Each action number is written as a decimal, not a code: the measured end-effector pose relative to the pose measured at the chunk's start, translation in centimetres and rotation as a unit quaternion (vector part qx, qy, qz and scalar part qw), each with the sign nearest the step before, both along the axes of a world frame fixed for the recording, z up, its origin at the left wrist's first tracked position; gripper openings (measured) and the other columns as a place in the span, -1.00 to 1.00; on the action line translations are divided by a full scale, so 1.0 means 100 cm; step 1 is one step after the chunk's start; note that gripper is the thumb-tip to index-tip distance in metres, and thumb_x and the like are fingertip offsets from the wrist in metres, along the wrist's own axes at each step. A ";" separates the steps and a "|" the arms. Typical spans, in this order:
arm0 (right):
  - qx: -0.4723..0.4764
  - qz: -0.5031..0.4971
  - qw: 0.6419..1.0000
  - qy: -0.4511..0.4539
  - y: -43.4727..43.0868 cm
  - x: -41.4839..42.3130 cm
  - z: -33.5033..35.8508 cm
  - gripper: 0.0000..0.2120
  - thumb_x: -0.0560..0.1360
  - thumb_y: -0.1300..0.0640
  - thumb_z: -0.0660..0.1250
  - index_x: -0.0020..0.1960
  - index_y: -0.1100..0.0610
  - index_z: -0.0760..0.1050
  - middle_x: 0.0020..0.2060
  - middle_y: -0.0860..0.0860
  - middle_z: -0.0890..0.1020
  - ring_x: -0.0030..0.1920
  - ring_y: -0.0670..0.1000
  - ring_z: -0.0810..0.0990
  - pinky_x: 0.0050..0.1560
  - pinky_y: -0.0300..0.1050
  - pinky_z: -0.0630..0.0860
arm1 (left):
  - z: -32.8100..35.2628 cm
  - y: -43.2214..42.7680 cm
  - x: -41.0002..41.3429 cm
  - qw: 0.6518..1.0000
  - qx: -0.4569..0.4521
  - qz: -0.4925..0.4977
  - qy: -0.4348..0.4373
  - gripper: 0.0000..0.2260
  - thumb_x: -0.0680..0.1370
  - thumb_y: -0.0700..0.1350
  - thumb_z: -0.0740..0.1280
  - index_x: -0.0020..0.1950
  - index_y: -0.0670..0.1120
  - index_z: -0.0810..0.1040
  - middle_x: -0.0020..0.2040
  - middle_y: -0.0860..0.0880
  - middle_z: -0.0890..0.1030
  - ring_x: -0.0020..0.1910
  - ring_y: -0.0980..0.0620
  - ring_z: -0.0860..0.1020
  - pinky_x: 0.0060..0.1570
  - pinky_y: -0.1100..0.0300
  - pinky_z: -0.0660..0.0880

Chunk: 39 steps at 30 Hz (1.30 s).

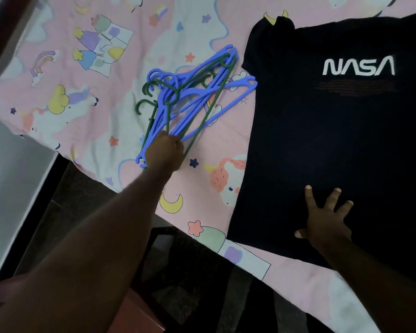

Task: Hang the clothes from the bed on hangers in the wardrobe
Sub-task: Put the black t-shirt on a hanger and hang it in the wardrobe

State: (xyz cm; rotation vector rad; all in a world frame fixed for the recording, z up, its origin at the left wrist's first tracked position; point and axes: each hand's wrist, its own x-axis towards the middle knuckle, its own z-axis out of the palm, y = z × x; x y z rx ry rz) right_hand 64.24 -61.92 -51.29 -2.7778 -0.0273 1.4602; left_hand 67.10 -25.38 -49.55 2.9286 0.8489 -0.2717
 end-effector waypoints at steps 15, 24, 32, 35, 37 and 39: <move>-0.022 0.001 1.000 -0.018 0.005 -0.004 -0.007 0.19 0.38 -0.14 0.52 0.51 -0.20 -0.45 0.46 0.22 -0.43 0.50 0.41 -0.27 0.21 0.39 0.44 | -0.005 0.055 -0.001 0.994 0.007 0.085 0.068 -0.79 0.57 -0.11 0.23 0.12 -0.19 0.51 0.09 -0.21 0.53 0.08 -0.27 0.52 -0.01 0.04 0.43; -0.013 0.004 1.000 -0.024 0.005 -0.004 -0.003 0.20 0.38 -0.17 0.51 0.51 -0.20 -0.46 0.47 0.22 -0.42 0.50 0.42 -0.26 0.22 0.38 0.43 | 0.002 0.071 -0.027 0.987 -0.060 0.145 0.027 -0.64 0.54 -0.05 0.34 0.23 -0.23 0.38 0.20 -0.22 0.39 0.06 -0.31 0.51 -0.09 -0.02 0.39; -0.009 0.000 1.000 -0.019 0.005 -0.004 -0.002 0.19 0.37 -0.16 0.51 0.51 -0.20 -0.43 0.48 0.20 -0.41 0.50 0.41 -0.26 0.25 0.39 0.41 | -0.004 0.077 -0.021 0.968 -0.140 0.206 0.033 -0.58 0.56 0.16 0.27 0.02 -0.23 0.51 -0.13 -0.14 0.58 -0.01 -0.19 0.56 -0.13 0.10 0.42; -0.006 -0.006 1.000 -0.014 0.006 -0.003 -0.003 0.18 0.38 -0.14 0.52 0.52 -0.21 -0.42 0.47 0.19 -0.43 0.50 0.40 -0.28 0.25 0.41 0.39 | -0.001 0.077 -0.025 0.950 -0.195 0.243 0.011 -0.67 0.56 0.04 0.28 -0.20 -0.22 0.53 -0.41 -0.06 0.56 -0.37 -0.09 0.60 -0.34 0.19 0.48; -0.002 -0.008 1.000 -0.010 0.006 -0.003 -0.003 0.18 0.39 -0.12 0.52 0.52 -0.21 -0.42 0.47 0.18 -0.44 0.50 0.40 -0.29 0.25 0.43 0.38 | -0.001 0.075 -0.028 0.943 -0.210 0.259 0.000 -0.67 0.55 0.01 0.31 -0.31 -0.19 0.50 -0.47 -0.06 0.54 -0.51 0.00 0.52 -0.46 0.23 0.41; -0.002 -0.006 1.000 -0.013 0.005 -0.004 -0.003 0.18 0.39 -0.13 0.51 0.52 -0.21 -0.42 0.47 0.18 -0.44 0.50 0.40 -0.29 0.26 0.42 0.38 | -0.004 0.074 -0.031 0.934 -0.227 0.274 -0.018 -0.66 0.53 0.01 0.35 -0.35 -0.18 0.48 -0.49 -0.08 0.53 -0.51 -0.03 0.51 -0.37 0.18 0.48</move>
